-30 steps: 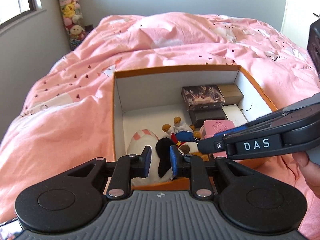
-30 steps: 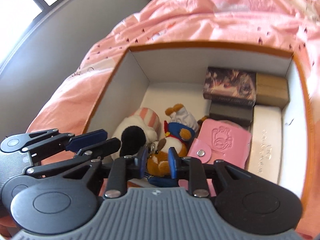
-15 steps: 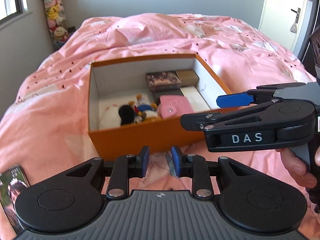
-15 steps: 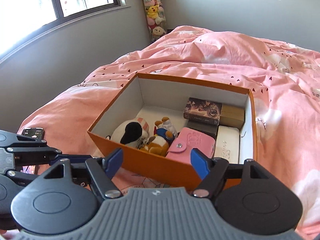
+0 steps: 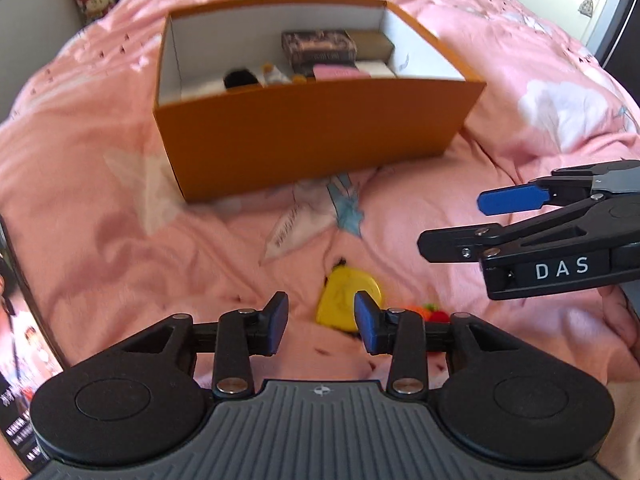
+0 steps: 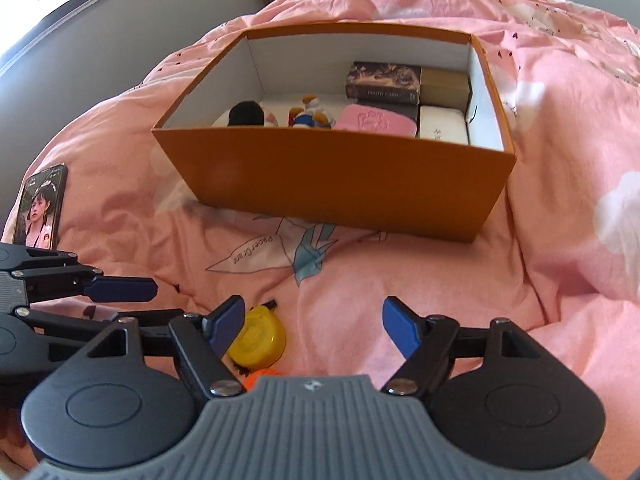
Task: Organize objects
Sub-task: 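Withdraw both tools from the shoebox toward the tape measure and crocheted fruit, then grasp the orange crocheted fruit with the right tool while the left tool grasps the yellow tape measure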
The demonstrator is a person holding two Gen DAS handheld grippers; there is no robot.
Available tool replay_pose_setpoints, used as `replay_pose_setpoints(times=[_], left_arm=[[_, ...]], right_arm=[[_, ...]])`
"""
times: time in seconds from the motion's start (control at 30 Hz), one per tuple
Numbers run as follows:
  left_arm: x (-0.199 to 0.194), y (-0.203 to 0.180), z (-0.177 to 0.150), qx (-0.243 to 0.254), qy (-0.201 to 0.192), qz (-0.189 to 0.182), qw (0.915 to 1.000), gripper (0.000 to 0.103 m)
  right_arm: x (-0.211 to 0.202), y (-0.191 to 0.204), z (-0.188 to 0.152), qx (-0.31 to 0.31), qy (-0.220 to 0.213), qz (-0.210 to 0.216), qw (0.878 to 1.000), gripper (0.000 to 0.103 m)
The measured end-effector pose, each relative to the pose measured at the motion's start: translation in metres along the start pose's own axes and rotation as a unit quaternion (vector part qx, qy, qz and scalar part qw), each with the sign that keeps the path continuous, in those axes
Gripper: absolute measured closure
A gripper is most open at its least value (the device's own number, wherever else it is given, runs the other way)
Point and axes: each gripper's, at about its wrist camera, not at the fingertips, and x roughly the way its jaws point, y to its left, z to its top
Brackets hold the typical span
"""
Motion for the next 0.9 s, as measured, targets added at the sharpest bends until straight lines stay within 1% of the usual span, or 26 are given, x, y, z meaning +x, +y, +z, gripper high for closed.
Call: replay_pose_setpoints(times=[0.03,0.13,0.3,0.37,0.53,0.67,0.9], left_arm=[[0.002,0.001,-0.003,-0.003,0.007,-0.002,1.0000,0.053],[0.007,0.000,-0.012,-0.003,0.023,0.005,0.9997,0.053],[0.017,0.005,-0.020,-0.015,0.047,-0.003,0.9988,0.045],[0.019,0.007,-0.021,-0.022,0.053,-0.006,0.9983,0.044],[0.019,0.007,-0.024,-0.017,0.053,-0.009,0.9984,0.042],[0.018,0.007,-0.026,-0.008,0.049,-0.011,0.9987,0.042],[0.019,0.006,-0.026,-0.003,0.051,-0.010,0.9987,0.042]], right_arm=[[0.003,0.002,-0.003,0.001,0.011,0.003,1.000,0.026],[0.014,0.009,-0.013,-0.001,0.047,0.011,0.999,0.026],[0.027,0.010,-0.021,0.007,0.086,0.014,0.996,0.026],[0.031,0.010,-0.023,0.009,0.098,0.015,0.995,0.029],[0.039,0.013,-0.027,0.001,0.122,0.022,0.992,0.038],[0.047,0.017,-0.031,-0.006,0.142,0.033,0.989,0.044],[0.061,0.020,-0.036,-0.009,0.169,0.047,0.984,0.050]])
